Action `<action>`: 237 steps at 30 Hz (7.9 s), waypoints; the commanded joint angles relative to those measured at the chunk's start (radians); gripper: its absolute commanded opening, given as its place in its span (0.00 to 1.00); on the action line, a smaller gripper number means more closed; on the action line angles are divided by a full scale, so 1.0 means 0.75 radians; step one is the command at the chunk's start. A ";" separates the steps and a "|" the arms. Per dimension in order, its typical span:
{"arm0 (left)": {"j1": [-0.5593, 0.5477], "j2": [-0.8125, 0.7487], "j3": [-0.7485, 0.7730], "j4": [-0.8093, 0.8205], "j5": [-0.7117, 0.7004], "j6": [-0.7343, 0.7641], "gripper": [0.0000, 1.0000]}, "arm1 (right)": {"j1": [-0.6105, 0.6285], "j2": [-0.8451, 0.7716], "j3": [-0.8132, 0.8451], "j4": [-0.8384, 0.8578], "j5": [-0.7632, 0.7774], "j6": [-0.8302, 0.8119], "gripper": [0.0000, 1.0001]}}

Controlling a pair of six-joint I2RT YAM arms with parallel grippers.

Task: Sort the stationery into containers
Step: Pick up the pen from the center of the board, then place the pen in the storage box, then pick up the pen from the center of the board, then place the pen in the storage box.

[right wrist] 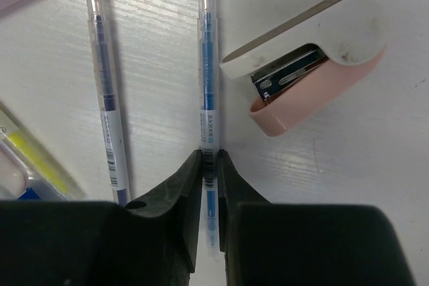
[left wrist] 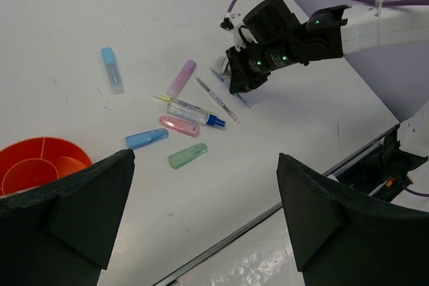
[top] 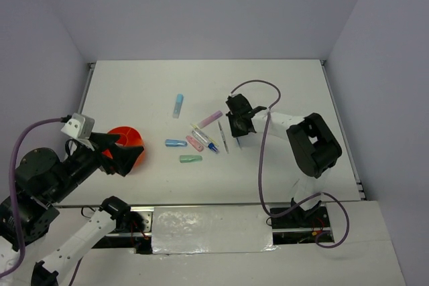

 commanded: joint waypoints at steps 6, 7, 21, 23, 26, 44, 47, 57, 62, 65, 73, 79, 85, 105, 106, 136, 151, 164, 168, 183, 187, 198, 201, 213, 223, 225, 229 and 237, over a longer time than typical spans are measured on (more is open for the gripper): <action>-0.001 -0.032 -0.055 0.156 0.041 -0.101 0.99 | 0.029 -0.199 -0.050 -0.041 -0.080 0.064 0.04; -0.001 -0.032 -0.083 0.180 0.069 -0.114 0.99 | 0.029 -0.260 -0.046 -0.051 -0.062 0.069 0.04; -0.001 0.091 -0.243 0.717 0.352 -0.373 0.99 | 0.307 -0.874 -0.060 -0.076 -0.076 0.152 0.02; -0.001 0.107 -0.255 0.777 0.389 -0.420 0.99 | 0.369 -0.965 -0.091 0.024 -0.158 0.191 0.02; -0.001 0.138 -0.272 0.833 0.425 -0.445 0.99 | 0.446 -1.041 -0.123 0.112 -0.180 0.244 0.03; -0.001 0.228 -0.392 0.917 0.456 -0.427 0.99 | 0.780 -0.966 -0.019 0.297 -0.125 0.255 0.03; -0.001 0.230 -0.417 0.939 0.454 -0.427 0.99 | 0.806 -0.954 -0.001 0.309 -0.121 0.230 0.03; -0.001 0.283 -0.454 1.033 0.554 -0.474 0.83 | 0.833 -0.882 0.054 0.362 -0.123 0.177 0.04; -0.001 0.298 -0.454 1.074 0.626 -0.486 0.41 | 0.835 -0.839 0.083 0.407 -0.172 0.132 0.04; -0.003 0.312 -0.431 1.042 0.624 -0.463 0.18 | 0.835 -0.827 0.093 0.399 -0.180 0.116 0.05; -0.001 0.302 -0.368 0.862 0.481 -0.353 0.00 | 0.833 -0.984 -0.058 0.466 -0.052 0.126 0.95; -0.001 0.324 -0.182 0.559 0.046 -0.169 0.00 | 0.829 -1.221 -0.183 0.336 0.153 0.108 1.00; -0.001 0.312 -0.047 0.389 -0.504 -0.061 0.00 | 0.823 -1.516 -0.377 0.227 0.306 0.110 1.00; -0.001 0.277 -0.163 0.358 -1.298 -0.099 0.00 | 0.821 -1.727 -0.594 0.080 0.401 0.107 1.00; -0.001 0.277 -0.182 0.368 -1.333 -0.142 0.00 | 0.821 -1.721 -0.598 0.084 0.397 0.105 1.00; 0.109 0.484 -0.750 0.921 -1.810 -0.478 0.11 | 0.821 -1.588 -0.713 0.282 0.227 0.126 1.00; 0.144 0.525 -0.595 0.631 -1.479 -0.545 0.99 | 0.788 -1.486 -0.641 0.227 0.251 0.156 1.00; 0.142 0.531 0.006 0.328 -0.179 -0.083 0.99 | 0.312 -0.752 -0.298 -0.008 0.112 0.218 0.81; 0.138 0.472 -0.002 0.297 0.169 0.042 0.99 | 0.293 -0.472 -0.120 -0.079 0.155 0.204 0.72; 0.134 -0.156 -0.384 0.254 0.681 0.048 0.99 | 0.197 0.052 0.181 -0.127 0.159 0.177 0.57; 0.136 -0.259 -0.368 0.132 0.577 0.025 0.99 | 0.185 0.099 0.151 -0.080 0.102 0.171 0.46; 0.160 -0.322 -0.276 -0.020 0.288 -0.040 0.99 | 0.189 0.098 0.053 -0.051 0.106 0.216 0.06; 0.165 -0.304 -0.339 0.102 0.386 -0.099 0.99 | 0.185 -0.033 -0.023 -0.029 0.106 0.251 0.00; 0.175 0.011 -0.505 0.718 0.579 -0.359 0.99 | 0.442 -0.745 -0.283 0.294 -0.080 0.324 0.00; 0.175 0.160 -0.468 0.690 0.452 -0.326 0.97 | 0.731 -0.858 -0.216 0.650 -0.229 0.267 0.00; 0.175 0.167 -0.472 0.688 0.462 -0.316 0.95 | 0.790 -0.831 -0.181 0.650 -0.229 0.218 0.00; 0.173 0.161 -0.480 0.687 0.472 -0.306 0.78 | 0.847 -0.786 -0.124 0.665 -0.244 0.175 0.00; 0.175 0.144 -0.450 0.655 0.518 -0.292 0.22 | 0.860 -0.731 -0.068 0.675 -0.227 0.155 0.00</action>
